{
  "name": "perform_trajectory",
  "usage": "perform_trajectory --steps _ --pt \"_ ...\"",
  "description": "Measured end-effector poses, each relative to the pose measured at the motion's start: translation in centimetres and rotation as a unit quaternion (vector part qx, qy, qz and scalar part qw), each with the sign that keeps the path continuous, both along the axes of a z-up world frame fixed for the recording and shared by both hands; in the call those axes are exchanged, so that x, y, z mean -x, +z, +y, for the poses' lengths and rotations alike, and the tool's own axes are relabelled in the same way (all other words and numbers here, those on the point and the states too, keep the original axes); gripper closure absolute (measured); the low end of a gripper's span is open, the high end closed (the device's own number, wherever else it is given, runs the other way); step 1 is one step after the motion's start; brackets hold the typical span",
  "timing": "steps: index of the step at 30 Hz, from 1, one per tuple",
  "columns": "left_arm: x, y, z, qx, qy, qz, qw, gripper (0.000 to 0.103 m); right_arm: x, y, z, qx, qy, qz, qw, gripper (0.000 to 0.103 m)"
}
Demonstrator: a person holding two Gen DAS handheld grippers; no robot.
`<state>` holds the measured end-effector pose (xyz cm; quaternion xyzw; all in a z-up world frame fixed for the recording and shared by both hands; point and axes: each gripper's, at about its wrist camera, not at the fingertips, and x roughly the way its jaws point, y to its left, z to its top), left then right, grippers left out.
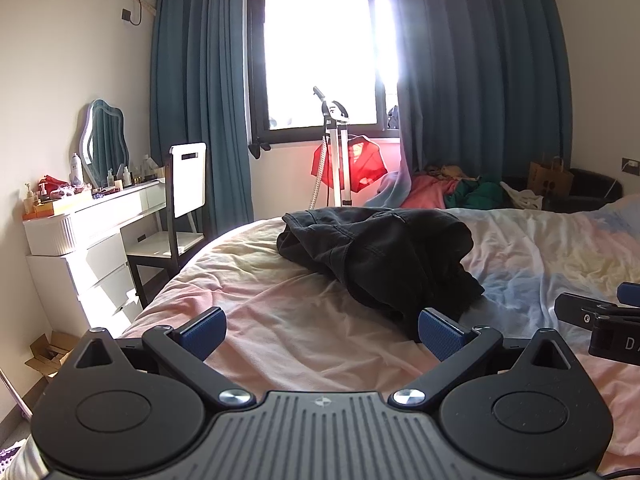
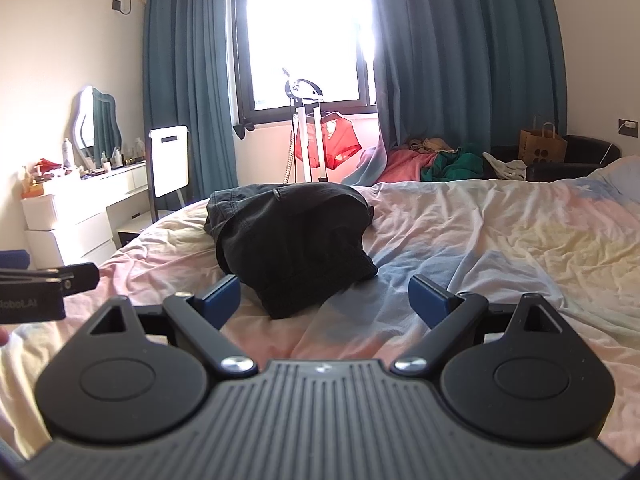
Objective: Fold clothes
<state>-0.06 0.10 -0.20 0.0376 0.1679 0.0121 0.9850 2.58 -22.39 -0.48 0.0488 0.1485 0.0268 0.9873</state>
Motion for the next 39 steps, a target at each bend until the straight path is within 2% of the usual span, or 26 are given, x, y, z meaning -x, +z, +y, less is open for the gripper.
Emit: perform_trajectory --steps 12,20,24,27,30,32,35,39 --pt "-0.4 -0.8 0.3 0.012 -0.009 0.001 0.9999 0.000 0.0 0.0 -0.2 -0.005 -0.003 0.001 1.000 0.011" --pt "-2.3 -2.3 1.1 0.036 0.016 0.034 0.9987 0.000 -0.4 0.2 -0.6 -0.031 -0.028 0.000 0.999 0.011" --pt "-3.4 -3.5 1.4 0.038 0.026 0.055 0.9974 0.001 -1.9 2.1 -0.7 -0.042 -0.030 -0.003 0.999 0.011" --pt "-4.1 -4.7 1.5 0.032 0.027 0.072 0.9965 0.003 -4.0 4.4 -1.4 -0.046 -0.054 0.005 0.997 0.011" --pt "-5.0 -6.1 0.3 0.001 0.012 0.086 0.9962 0.005 -5.9 5.9 -2.9 -0.067 -0.075 0.015 0.995 0.011" --pt "-5.8 -7.0 -1.1 -0.037 -0.002 0.087 0.9955 0.006 -6.5 6.1 -4.0 -0.079 -0.082 0.008 0.993 0.011" --pt "-7.6 -8.4 -3.8 -0.100 -0.039 0.079 0.9911 0.009 -6.6 4.2 -5.7 -0.078 -0.105 0.008 0.991 0.011" --pt "-11.0 -10.4 -8.1 -0.188 -0.076 0.062 0.9773 0.014 -7.0 0.5 -8.2 -0.104 -0.122 0.070 0.985 0.011"
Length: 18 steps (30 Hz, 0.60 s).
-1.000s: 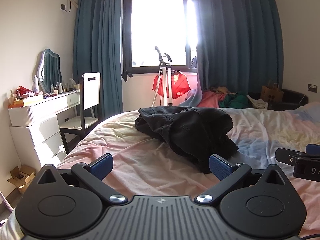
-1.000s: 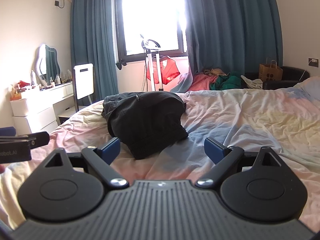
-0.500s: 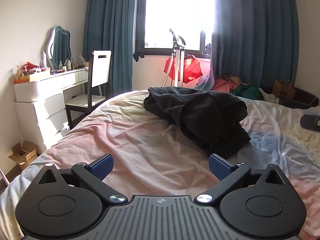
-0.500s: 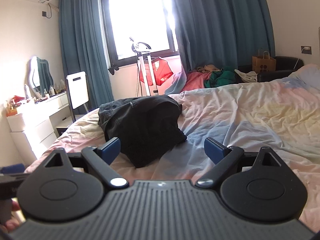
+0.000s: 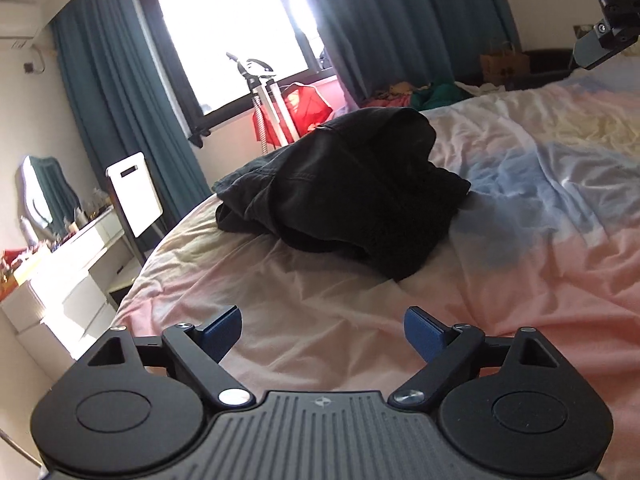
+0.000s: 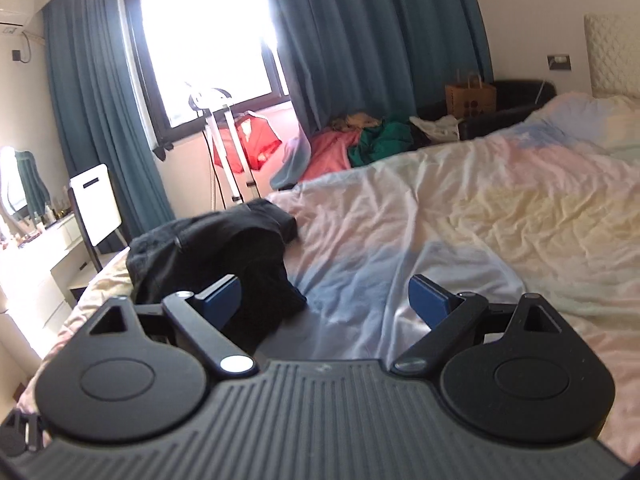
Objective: Fold clothes
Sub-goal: 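Lower the left tool onto the black sweatpants and close it on the fabric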
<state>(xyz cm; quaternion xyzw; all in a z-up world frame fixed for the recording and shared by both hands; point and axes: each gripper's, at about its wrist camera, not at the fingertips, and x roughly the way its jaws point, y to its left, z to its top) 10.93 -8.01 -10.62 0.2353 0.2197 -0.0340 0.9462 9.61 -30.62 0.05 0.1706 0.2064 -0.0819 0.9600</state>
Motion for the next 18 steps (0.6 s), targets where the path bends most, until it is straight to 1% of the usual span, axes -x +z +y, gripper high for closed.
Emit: perform_trajectory --steps 2,3,4,5,6,8,11,14,15,16,17,18 --pt "-1.8 -1.2 -2.1 -0.035 -0.022 -0.008 0.9991 0.016 -0.4 -1.3 -1.3 -0.024 -0.013 0.025 0.999 0.011" --pt "-2.8 -1.9 -3.2 -0.055 -0.033 -0.012 0.9979 0.017 -0.6 -1.7 -2.0 -0.042 -0.020 0.028 0.999 0.011" --pt "-3.8 -2.6 -4.2 -0.075 -0.043 -0.014 0.9961 0.020 -0.8 -2.0 -2.7 -0.059 -0.027 0.029 0.997 0.011" --pt "-4.8 -3.3 -5.2 -0.099 -0.051 -0.014 0.9937 0.024 -1.0 -2.2 -3.4 -0.076 -0.032 0.027 0.996 0.011" --pt "-5.6 -3.9 -6.0 -0.121 -0.057 -0.011 0.9909 0.025 -1.1 -2.4 -4.0 -0.090 -0.038 0.024 0.995 0.011" --pt "-7.3 -5.1 -7.7 -0.165 -0.082 -0.010 0.9827 0.027 -1.0 -3.2 -5.1 -0.107 -0.049 0.018 0.993 0.011" --pt "-9.4 -6.4 -9.1 -0.202 -0.099 -0.018 0.9741 0.025 -1.3 -5.0 -7.1 -0.140 -0.072 0.038 0.987 0.011" --pt "-11.7 -7.7 -10.4 -0.241 -0.103 -0.035 0.9643 0.023 -2.0 -6.5 -8.8 -0.191 -0.101 0.051 0.975 0.011" --pt "-12.4 -7.9 -10.7 -0.251 -0.104 -0.041 0.9615 0.023 -2.2 -6.9 -9.1 -0.198 -0.106 0.053 0.973 0.011" --pt "-13.1 -8.2 -11.0 -0.262 -0.105 -0.046 0.9583 0.021 -2.4 -7.1 -9.2 -0.201 -0.109 0.055 0.972 0.011" --pt "-13.7 -8.3 -11.2 -0.274 -0.106 -0.049 0.9547 0.021 -2.4 -7.2 -9.0 -0.193 -0.112 0.054 0.973 0.011" --pt "-14.2 -8.3 -11.3 -0.279 -0.107 -0.051 0.9529 0.020 -2.3 -7.3 -8.8 -0.182 -0.114 0.053 0.975 0.011"
